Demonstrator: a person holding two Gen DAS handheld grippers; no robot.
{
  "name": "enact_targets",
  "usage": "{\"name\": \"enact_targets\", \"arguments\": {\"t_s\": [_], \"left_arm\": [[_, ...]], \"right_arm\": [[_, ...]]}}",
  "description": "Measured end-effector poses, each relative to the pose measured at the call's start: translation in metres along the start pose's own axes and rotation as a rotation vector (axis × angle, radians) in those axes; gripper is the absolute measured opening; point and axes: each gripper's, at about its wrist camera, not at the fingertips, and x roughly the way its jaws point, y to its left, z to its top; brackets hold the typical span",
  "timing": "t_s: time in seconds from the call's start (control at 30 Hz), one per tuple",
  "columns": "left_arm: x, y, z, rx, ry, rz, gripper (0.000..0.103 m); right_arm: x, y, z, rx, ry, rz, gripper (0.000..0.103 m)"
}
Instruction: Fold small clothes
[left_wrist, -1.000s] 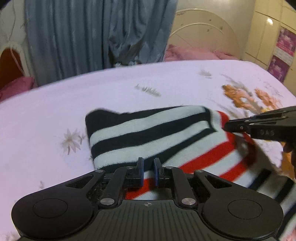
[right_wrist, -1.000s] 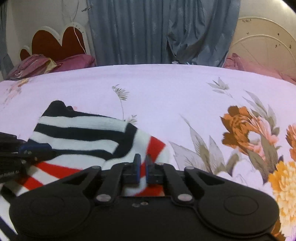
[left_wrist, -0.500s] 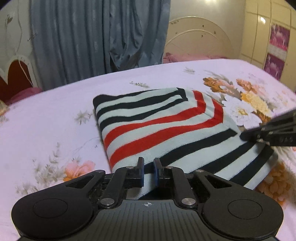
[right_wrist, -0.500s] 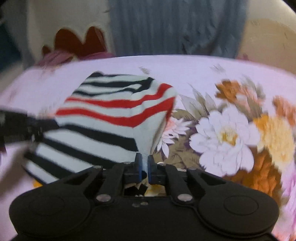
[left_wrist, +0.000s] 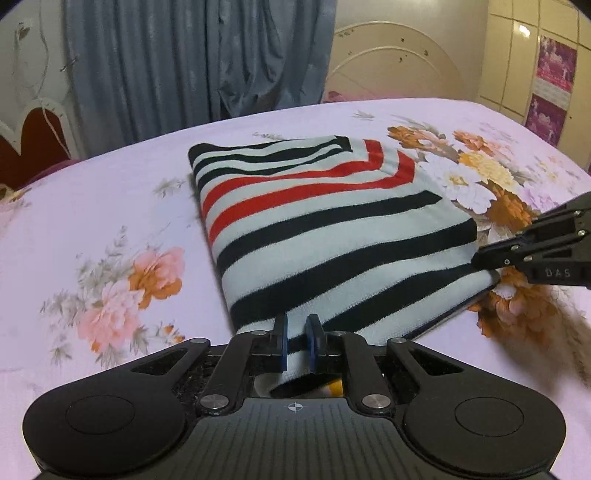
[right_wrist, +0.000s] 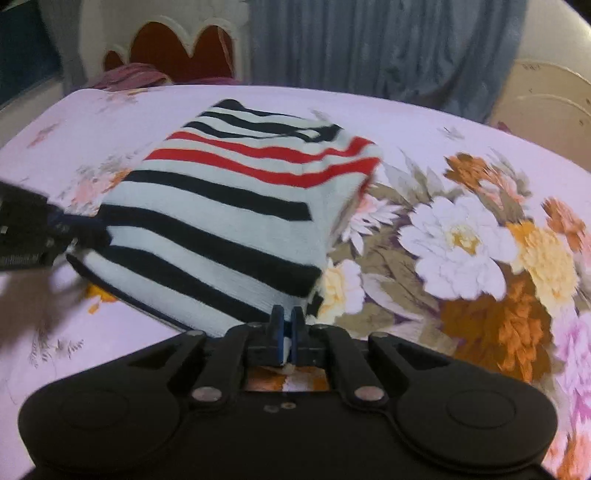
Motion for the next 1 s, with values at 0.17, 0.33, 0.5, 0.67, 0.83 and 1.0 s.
{"name": "enact_targets", "arguments": {"t_s": [0.17, 0.33, 0.5, 0.67, 0.83, 1.0], "left_arm": [[-0.004, -0.003, -0.002, -0.001, 0.008, 0.019, 0.011], [-0.01, -0.022, 0.016, 0.012, -0.005, 0.067, 0.012], [-0.008, -0.033, 0.034, 0.015, -0.048, 0.147, 0.074], [0.0, -0.033, 0.035, -0.002, -0.047, 0.147, 0.085], [0.018, -0.033, 0.018, -0.025, 0.038, 0.159, 0.074], [0.019, -0.029, 0.011, -0.053, 0.032, 0.155, 0.074]], "right_arm": [[-0.003, -0.008, 0.002, 0.035, 0.007, 0.017, 0.009], [-0.036, 0.003, 0.015, 0.056, -0.13, 0.013, 0.01], [-0.03, 0.012, 0.034, 0.07, -0.189, -0.003, 0.014], [-0.012, 0.016, 0.034, 0.062, -0.153, 0.009, 0.021], [0.002, 0.022, 0.014, 0.01, -0.093, 0.012, 0.02], [0.006, 0.028, 0.001, -0.033, -0.09, 0.02, 0.022]]}}
